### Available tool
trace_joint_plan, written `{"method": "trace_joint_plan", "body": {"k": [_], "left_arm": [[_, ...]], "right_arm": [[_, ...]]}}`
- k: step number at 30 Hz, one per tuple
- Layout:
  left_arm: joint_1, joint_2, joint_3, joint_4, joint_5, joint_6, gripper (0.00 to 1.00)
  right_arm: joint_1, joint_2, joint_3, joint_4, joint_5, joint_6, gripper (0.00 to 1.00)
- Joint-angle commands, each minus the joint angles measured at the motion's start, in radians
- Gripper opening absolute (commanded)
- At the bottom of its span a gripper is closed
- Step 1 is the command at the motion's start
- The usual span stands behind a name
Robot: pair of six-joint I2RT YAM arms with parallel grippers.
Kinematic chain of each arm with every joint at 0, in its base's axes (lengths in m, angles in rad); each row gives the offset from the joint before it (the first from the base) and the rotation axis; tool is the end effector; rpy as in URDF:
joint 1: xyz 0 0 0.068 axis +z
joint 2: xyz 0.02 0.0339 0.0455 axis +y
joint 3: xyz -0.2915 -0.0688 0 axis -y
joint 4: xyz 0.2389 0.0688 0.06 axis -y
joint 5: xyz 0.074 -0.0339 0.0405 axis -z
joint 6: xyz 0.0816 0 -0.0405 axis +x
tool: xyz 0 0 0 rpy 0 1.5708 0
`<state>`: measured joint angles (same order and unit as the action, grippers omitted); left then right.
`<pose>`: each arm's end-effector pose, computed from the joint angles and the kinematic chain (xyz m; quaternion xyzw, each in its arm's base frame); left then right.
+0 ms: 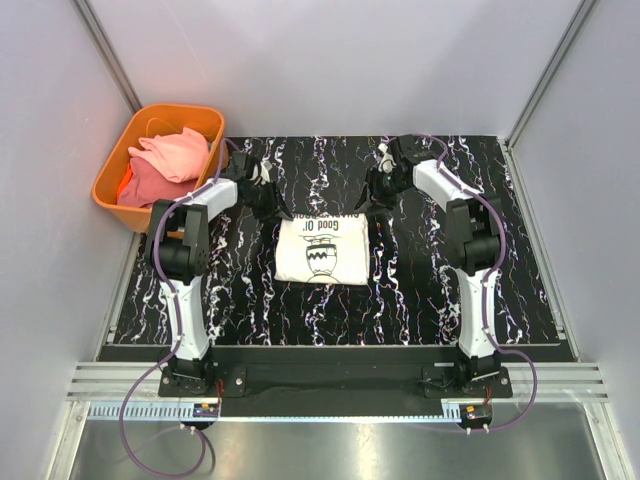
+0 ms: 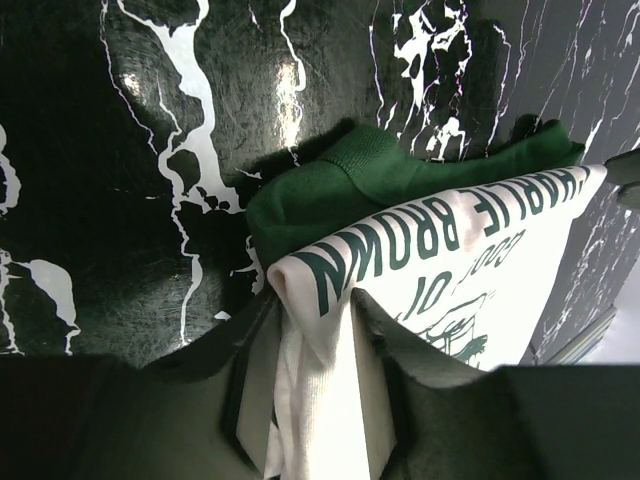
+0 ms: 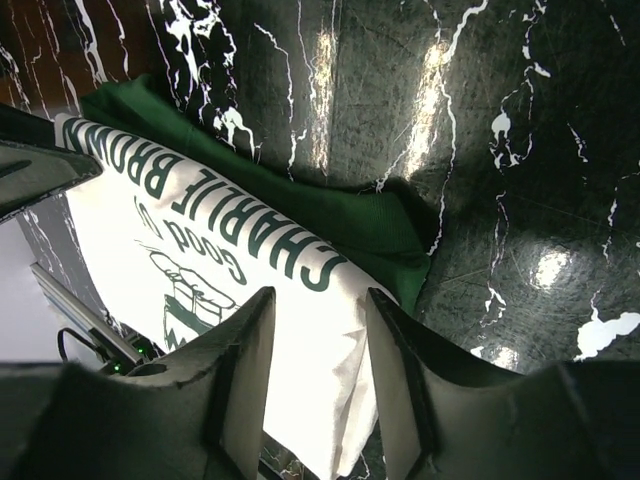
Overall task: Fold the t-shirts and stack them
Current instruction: Fold the tshirt
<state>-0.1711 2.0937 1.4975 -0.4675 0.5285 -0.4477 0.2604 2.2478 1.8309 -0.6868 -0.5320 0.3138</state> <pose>0.4533 -0.1201 0.1553 -0.0639 0.9345 -0.3146 0.1536 0.4825 0.1714 0.1700 -0.0358 0.9399 0.3085 0.1417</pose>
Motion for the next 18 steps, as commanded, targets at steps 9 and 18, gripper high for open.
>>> {"method": "trace_joint_plan", "body": {"k": [9, 18], "left_arm": [[-0.007, -0.110, 0.007, 0.044, -0.005, -0.011, 0.00], [-0.007, -0.126, -0.010, 0.072, -0.022, -0.016, 0.00]], "right_arm": [[0.011, -0.046, -0.024, -0.010, 0.119, 0.021, 0.00], [0.010, -0.145, -0.119, -0.003, 0.198, 0.045, 0.00]]}}
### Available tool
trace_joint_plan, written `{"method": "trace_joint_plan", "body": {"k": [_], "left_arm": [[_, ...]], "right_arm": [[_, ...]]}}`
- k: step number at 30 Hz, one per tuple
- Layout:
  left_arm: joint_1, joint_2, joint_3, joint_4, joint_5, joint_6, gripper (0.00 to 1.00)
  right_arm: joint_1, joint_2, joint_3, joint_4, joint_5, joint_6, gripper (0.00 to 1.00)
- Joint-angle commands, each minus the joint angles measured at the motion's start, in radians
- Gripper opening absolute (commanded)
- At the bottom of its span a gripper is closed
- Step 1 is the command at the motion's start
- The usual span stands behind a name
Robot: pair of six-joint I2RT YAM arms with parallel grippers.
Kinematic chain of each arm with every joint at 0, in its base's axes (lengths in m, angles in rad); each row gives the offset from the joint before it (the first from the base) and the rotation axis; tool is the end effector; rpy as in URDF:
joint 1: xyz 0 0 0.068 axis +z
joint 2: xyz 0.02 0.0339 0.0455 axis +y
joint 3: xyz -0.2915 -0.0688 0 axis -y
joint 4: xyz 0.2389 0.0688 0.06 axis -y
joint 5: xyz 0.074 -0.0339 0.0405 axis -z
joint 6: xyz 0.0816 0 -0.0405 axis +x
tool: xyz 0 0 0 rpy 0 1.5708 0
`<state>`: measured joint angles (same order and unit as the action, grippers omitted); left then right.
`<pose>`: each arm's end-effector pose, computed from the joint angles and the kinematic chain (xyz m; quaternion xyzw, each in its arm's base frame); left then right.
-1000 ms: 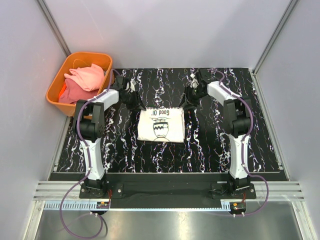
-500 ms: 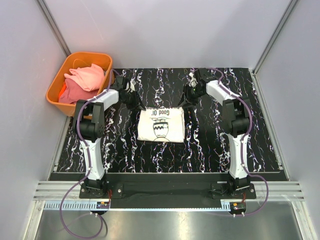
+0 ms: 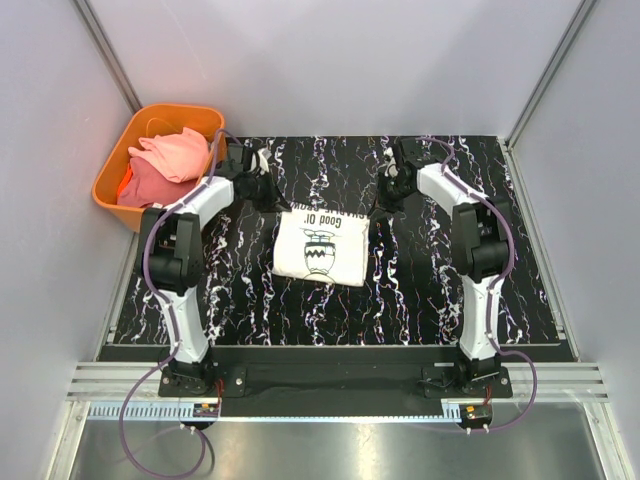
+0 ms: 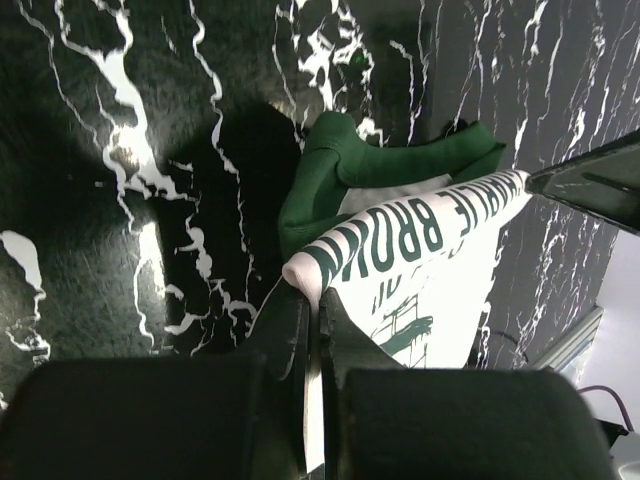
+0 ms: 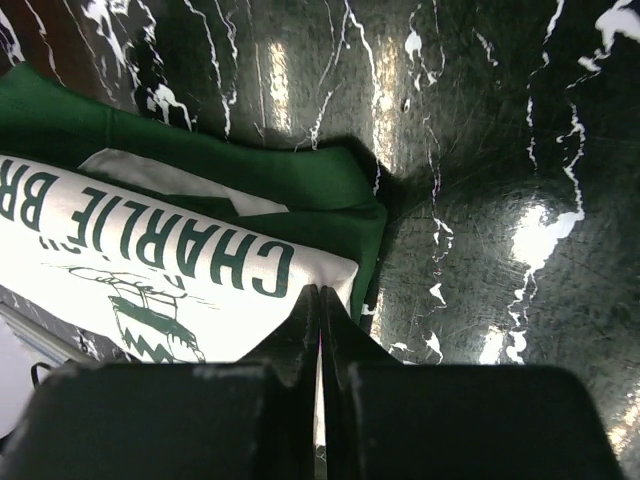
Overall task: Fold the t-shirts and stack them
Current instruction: Fold the tshirt
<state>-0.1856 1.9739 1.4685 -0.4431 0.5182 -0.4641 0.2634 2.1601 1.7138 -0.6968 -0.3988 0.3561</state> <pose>0.4416 -0.1240 0.2007 -0.0500 0.9222 -0.3256 0.2026 0.4603 0.1569 0.1711 0.0024 0.9588 0.2478 0.1391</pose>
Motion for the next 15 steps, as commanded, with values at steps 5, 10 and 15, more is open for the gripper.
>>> {"method": "trace_joint_plan", "body": {"k": [5, 10, 15], "left_arm": [[0.008, 0.100, 0.124, 0.047, -0.017, 0.013, 0.00], [0.008, 0.223, 0.235, 0.063, -0.038, 0.027, 0.01], [0.008, 0.293, 0.363, -0.021, -0.113, 0.056, 0.43]], "right_arm": [[0.004, 0.029, 0.072, 0.006, 0.110, -0.005, 0.00], [-0.016, 0.090, 0.101, 0.022, 0.159, -0.008, 0.00], [-0.029, 0.139, 0.156, 0.028, 0.161, -0.012, 0.00]]}}
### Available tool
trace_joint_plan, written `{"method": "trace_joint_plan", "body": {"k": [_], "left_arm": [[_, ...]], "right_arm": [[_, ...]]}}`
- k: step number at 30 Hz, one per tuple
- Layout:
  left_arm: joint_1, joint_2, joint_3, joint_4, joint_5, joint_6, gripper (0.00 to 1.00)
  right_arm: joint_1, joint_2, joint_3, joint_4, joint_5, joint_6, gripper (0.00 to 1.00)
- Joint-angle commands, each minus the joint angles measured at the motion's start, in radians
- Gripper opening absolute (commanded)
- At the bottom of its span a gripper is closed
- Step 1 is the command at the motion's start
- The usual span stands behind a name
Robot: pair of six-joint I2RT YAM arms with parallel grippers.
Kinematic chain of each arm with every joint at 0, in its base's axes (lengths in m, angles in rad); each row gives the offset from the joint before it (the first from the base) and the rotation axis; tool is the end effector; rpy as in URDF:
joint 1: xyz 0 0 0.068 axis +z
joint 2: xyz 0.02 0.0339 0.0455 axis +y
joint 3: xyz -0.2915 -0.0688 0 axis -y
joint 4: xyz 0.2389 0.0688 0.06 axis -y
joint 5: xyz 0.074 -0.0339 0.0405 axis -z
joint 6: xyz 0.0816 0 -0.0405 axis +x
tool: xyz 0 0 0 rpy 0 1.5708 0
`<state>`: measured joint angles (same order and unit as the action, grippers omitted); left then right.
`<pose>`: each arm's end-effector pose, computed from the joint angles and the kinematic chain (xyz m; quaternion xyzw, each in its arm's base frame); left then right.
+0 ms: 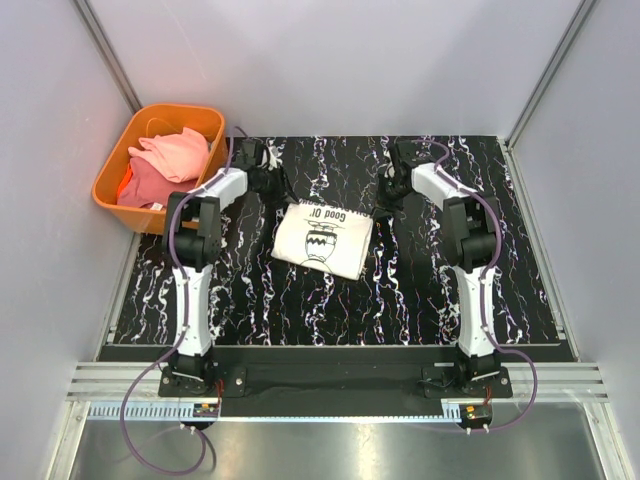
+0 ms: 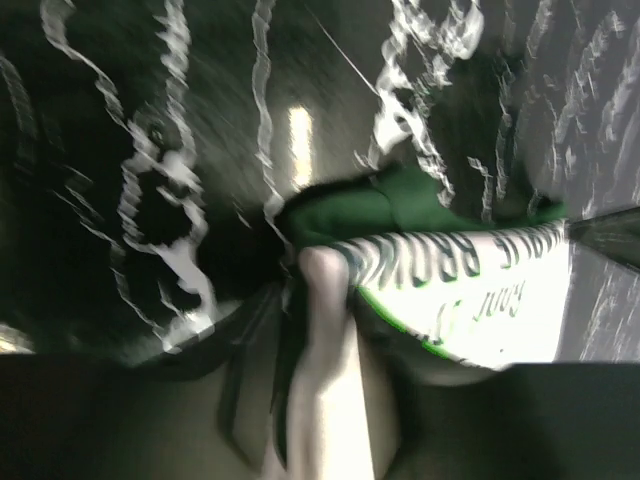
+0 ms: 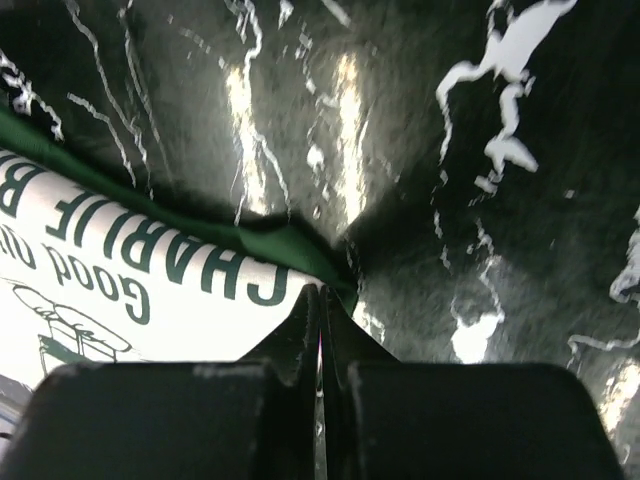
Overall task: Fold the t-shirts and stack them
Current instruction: Fold the tshirt
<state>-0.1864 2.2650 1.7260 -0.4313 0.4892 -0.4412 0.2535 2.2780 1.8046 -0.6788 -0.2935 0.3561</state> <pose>0.5086 -0.1349 0.1459 -0.0467 0.9284 -0.3086 0.2015 0.4889 0.1511 0.1406 0.0193 0.9679 0.1981 0.1531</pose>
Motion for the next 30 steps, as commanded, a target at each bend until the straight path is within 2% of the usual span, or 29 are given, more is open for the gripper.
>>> {"method": "trace_joint_plan", "body": {"k": [1, 3, 4, 5, 6, 7, 9, 10, 11, 14, 15, 18, 19, 20, 23, 24, 26, 28, 30], "left_arm": [[0.008, -0.005, 0.134, -0.061, -0.139, 0.056, 0.46], [0.015, -0.085, 0.120, -0.101, -0.202, 0.068, 0.54], [0.015, -0.122, 0.094, -0.113, -0.222, 0.073, 0.59], [0.015, -0.160, 0.080, -0.133, -0.239, 0.073, 0.71], [0.015, -0.247, 0.057, -0.142, -0.247, 0.061, 0.73], [0.012, -0.293, 0.003, -0.142, -0.235, 0.055, 0.73], [0.001, -0.409, -0.066, -0.138, -0.192, 0.039, 0.70], [-0.011, -0.438, -0.087, -0.136, -0.172, 0.032, 0.68], [-0.016, -0.484, -0.112, -0.129, -0.144, 0.022, 0.57], [-0.027, -0.545, -0.262, 0.000, -0.016, -0.072, 0.46], [-0.030, -0.553, -0.342, 0.093, 0.027, -0.121, 0.41], [-0.035, -0.529, -0.454, 0.254, 0.116, -0.210, 0.34], [-0.038, -0.515, -0.469, 0.278, 0.120, -0.220, 0.33], [-0.039, -0.487, -0.482, 0.296, 0.120, -0.225, 0.32], [-0.036, -0.431, -0.508, 0.335, 0.115, -0.200, 0.29], [-0.038, -0.418, -0.510, 0.319, 0.091, -0.164, 0.29], [-0.028, -0.377, -0.506, 0.309, 0.086, -0.134, 0.29], [-0.028, -0.339, -0.476, 0.284, 0.071, -0.076, 0.29], [-0.027, -0.274, -0.430, 0.250, 0.049, -0.032, 0.29]], "right_arm": [[-0.019, 0.029, 0.079, 0.002, 0.054, -0.016, 0.00], [-0.022, 0.028, 0.113, -0.025, 0.056, -0.031, 0.05], [-0.022, 0.023, 0.120, -0.034, 0.057, -0.035, 0.13], [-0.022, 0.017, 0.136, -0.054, 0.060, -0.040, 0.14], [-0.025, 0.012, 0.142, -0.065, 0.065, -0.051, 0.15], [-0.025, -0.001, 0.150, -0.079, 0.065, -0.052, 0.23], [-0.026, -0.020, 0.193, -0.143, 0.068, -0.065, 0.34], [-0.026, -0.031, 0.209, -0.163, 0.073, -0.063, 0.48], [-0.026, -0.049, 0.210, -0.183, 0.074, -0.056, 0.53], [-0.022, -0.121, 0.188, -0.176, 0.016, -0.020, 0.64], [-0.016, -0.132, 0.187, -0.170, -0.072, -0.008, 0.66], [0.004, -0.133, 0.155, -0.089, -0.256, 0.078, 0.64], [0.029, -0.146, 0.121, -0.035, -0.379, 0.116, 0.63], [0.047, -0.153, 0.049, 0.079, -0.421, 0.186, 0.61], [0.124, -0.160, -0.060, 0.239, -0.538, 0.266, 0.47], [0.138, -0.153, -0.091, 0.284, -0.599, 0.289, 0.36], [0.167, -0.153, -0.193, 0.403, -0.633, 0.338, 0.28], [0.165, -0.146, -0.282, 0.444, -0.641, 0.346, 0.21], [0.155, -0.126, -0.321, 0.456, -0.639, 0.305, 0.19]]}}
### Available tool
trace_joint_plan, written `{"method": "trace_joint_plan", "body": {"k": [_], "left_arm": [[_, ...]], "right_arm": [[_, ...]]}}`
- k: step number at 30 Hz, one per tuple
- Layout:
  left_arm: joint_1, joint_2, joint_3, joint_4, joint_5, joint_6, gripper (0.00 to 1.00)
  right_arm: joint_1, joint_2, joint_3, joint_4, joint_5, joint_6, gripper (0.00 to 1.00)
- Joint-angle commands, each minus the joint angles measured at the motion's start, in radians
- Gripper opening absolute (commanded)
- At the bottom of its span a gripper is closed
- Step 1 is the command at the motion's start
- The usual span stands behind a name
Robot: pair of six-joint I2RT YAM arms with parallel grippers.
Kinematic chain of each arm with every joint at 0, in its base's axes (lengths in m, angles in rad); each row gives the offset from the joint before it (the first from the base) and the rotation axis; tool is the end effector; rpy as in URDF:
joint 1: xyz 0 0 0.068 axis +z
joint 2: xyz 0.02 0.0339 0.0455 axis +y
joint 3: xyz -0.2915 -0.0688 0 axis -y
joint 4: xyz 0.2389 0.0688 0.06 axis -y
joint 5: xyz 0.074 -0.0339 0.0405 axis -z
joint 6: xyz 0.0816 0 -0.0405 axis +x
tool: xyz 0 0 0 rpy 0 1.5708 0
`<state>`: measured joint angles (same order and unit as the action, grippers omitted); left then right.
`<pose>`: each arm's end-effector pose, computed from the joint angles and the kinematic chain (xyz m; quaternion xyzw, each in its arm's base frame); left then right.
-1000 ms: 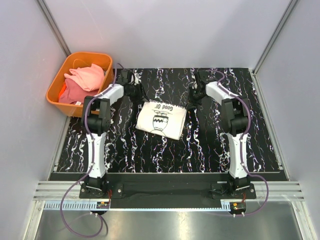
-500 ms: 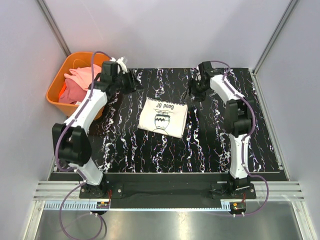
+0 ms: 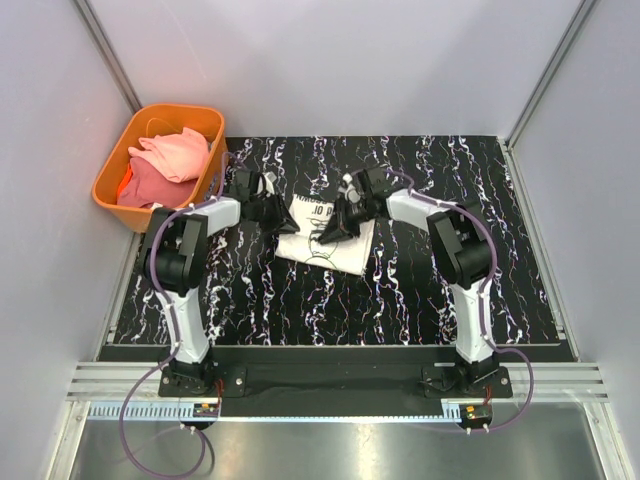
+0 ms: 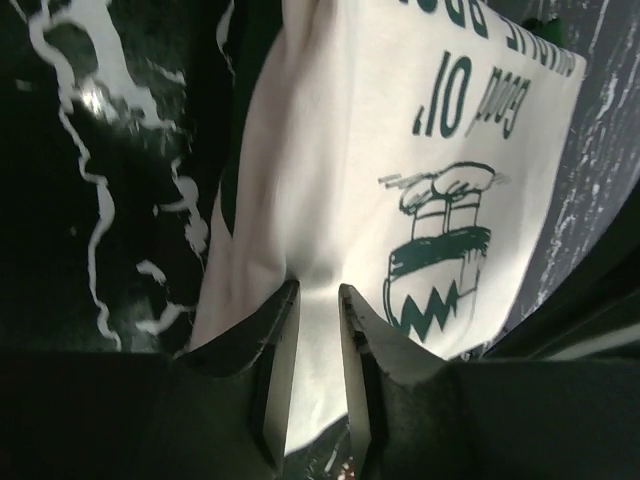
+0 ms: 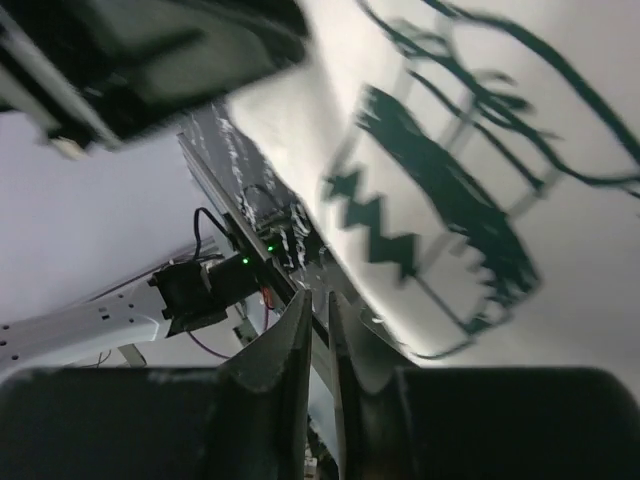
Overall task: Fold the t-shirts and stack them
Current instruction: Fold the tshirt
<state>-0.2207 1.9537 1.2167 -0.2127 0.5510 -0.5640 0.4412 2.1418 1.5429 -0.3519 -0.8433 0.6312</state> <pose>0.4099 -0.1357 0.1510 -0.0746 0.9170 -0.3518 0.1727 0.4109 0.2615 0.1692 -0.0419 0.8768 0.4773 0.0402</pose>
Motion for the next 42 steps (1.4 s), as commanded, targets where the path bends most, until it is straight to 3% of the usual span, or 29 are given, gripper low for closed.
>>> {"method": "trace_joint_plan", "body": {"k": [1, 4, 12, 16, 20, 25, 30, 36, 42], "left_arm": [[0.007, 0.059, 0.099, 0.015, -0.019, 0.104, 0.29], [0.007, 0.076, 0.145, -0.020, -0.034, 0.125, 0.29], [0.006, -0.232, 0.020, -0.071, 0.024, 0.073, 0.54], [0.006, -0.263, -0.055, -0.050, 0.018, 0.065, 0.52], [0.020, -0.150, -0.097, 0.045, 0.041, 0.042, 0.47], [0.029, -0.003, -0.057, 0.053, -0.006, 0.075, 0.46], [0.043, 0.054, -0.040, -0.023, -0.106, 0.136, 0.41], [0.046, -0.157, -0.127, -0.045, -0.040, 0.127, 0.45], [0.038, -0.337, -0.128, -0.074, 0.001, 0.050, 0.48]], "right_arm": [[-0.041, 0.012, -0.102, 0.126, -0.083, 0.019, 0.18], [-0.091, -0.002, -0.171, 0.128, -0.077, -0.013, 0.17], [-0.076, -0.134, -0.135, 0.019, -0.082, -0.019, 0.17], [0.008, -0.070, 0.006, 0.030, -0.056, 0.034, 0.18], [0.056, 0.032, 0.072, 0.096, -0.007, 0.113, 0.18], [0.062, 0.113, 0.017, 0.120, 0.026, 0.087, 0.18], [0.050, 0.077, -0.139, 0.120, 0.039, 0.016, 0.17], [-0.013, -0.142, -0.397, 0.105, 0.035, -0.048, 0.17], [-0.021, -0.258, -0.365, 0.027, 0.000, -0.030, 0.18]]}}
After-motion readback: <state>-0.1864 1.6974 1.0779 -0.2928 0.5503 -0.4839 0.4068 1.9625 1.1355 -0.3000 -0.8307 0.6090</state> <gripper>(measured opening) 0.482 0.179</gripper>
